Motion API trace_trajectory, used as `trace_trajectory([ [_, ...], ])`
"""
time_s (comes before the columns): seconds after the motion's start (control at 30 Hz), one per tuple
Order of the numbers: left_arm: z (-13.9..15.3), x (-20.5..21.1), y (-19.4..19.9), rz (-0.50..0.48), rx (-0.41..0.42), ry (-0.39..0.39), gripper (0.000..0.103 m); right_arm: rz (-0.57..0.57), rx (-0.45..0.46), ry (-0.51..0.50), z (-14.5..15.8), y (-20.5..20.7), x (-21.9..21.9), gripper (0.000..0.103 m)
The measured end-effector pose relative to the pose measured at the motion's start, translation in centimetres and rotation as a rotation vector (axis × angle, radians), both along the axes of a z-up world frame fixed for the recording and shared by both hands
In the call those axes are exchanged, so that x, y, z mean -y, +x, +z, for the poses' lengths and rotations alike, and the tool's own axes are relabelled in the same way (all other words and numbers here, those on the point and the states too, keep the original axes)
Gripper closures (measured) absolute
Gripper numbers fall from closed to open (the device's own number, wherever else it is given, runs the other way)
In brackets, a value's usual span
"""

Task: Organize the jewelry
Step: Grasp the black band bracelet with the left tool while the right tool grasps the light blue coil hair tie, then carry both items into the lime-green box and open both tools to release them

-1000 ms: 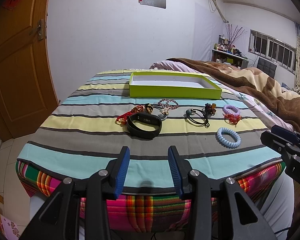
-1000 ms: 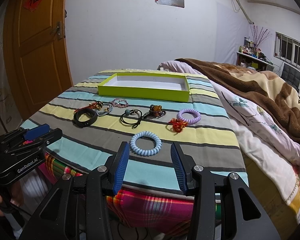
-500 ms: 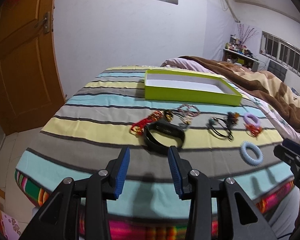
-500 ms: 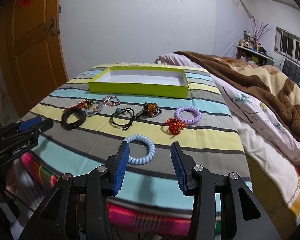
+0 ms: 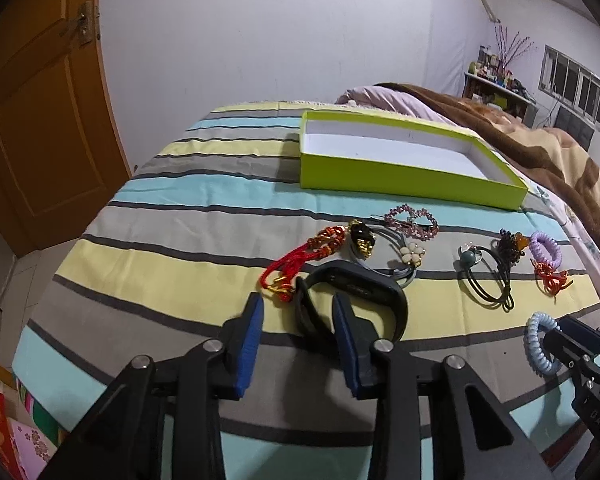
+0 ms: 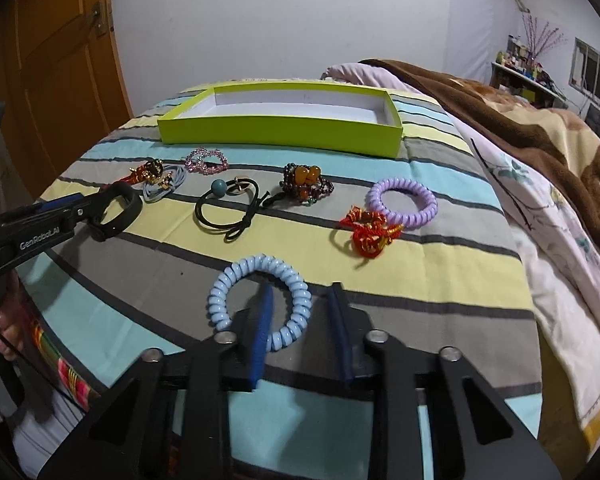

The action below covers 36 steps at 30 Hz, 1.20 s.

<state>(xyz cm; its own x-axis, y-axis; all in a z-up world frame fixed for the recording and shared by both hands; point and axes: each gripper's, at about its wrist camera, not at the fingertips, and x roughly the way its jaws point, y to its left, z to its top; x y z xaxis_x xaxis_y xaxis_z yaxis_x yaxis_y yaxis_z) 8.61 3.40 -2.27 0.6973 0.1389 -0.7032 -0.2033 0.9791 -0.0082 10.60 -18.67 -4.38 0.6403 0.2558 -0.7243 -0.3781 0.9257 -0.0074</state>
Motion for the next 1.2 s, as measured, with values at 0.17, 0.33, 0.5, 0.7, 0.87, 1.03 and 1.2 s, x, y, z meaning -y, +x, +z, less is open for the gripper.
trace_trajectory([
  [0.17,-0.2,0.7,0.7,-0.018,-0.032,0.017,0.082,0.004,0.002,-0.008,0.0,0.1,-0.1,0.093],
  [0.33,0.1,0.4,0.5,-0.038,-0.022,0.015,0.093,-0.005,0.006,0.014,0.4,-0.2,0.4,0.094],
  [0.5,0.5,0.1,-0.3,-0.063,0.0,-0.013,0.093,-0.009,0.023,0.027,1.1,-0.6,0.7,0.094],
  [0.7,1.9,0.0,-0.9,-0.096,0.037,-0.029,0.093,0.002,0.048,0.049,2.5,-0.9,0.6,0.094],
  [0.87,3.8,-0.1,0.1,-0.118,0.069,-0.034,0.093,0.016,0.078,0.077,4.6,0.7,0.2,0.094],
  [1.03,5.7,-0.2,2.9,-0.138,0.108,-0.016,0.093,0.025,0.103,0.084,6.4,3.8,-0.4,0.094],
  [1.2,6.6,-0.7,7.0,-0.147,0.123,0.004,0.093,0.018,0.111,0.085,7.4,9.0,-1.1,0.094],
])
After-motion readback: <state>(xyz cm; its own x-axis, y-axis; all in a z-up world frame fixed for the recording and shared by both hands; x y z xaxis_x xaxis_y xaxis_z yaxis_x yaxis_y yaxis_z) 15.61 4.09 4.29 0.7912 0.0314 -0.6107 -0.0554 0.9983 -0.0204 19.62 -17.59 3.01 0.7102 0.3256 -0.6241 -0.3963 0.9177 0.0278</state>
